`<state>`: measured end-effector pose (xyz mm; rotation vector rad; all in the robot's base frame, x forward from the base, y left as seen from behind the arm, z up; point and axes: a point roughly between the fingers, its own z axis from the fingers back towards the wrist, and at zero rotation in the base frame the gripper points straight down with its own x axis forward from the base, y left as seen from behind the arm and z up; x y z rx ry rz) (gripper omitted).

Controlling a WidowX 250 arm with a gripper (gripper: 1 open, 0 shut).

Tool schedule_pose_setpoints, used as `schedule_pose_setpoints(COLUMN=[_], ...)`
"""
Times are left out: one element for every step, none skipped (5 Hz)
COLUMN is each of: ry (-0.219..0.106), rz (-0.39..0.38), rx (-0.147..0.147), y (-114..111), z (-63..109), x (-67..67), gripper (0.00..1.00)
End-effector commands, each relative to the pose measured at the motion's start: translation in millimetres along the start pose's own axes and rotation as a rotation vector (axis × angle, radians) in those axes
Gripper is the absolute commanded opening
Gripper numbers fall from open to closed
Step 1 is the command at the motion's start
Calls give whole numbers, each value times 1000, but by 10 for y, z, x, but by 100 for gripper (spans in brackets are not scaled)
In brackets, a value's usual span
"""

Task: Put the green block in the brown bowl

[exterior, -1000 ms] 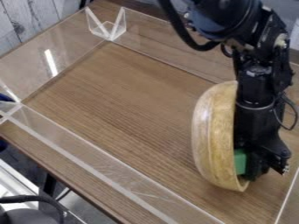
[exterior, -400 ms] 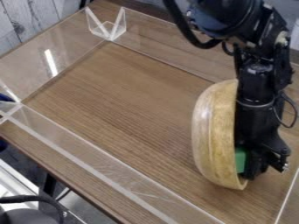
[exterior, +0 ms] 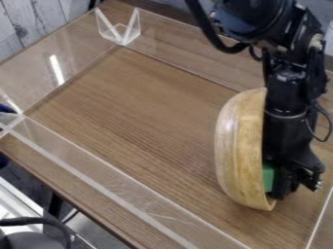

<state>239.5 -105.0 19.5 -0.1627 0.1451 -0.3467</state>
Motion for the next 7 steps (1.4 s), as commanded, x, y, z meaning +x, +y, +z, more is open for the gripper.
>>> schedule_pose_setpoints(ry=[56,65,74,83,92,102,112], rz=[26,26,25,24,23,22,21], rx=[5,5,4,3,2,1,0], y=[104,102,98,94,91,86,82], z=[-112,-112,-112,-111,-115,-117,-119], x=[-75,-74,-74,-73,-72,-71,-72], gripper=[0,0,0,0,0,0,0])
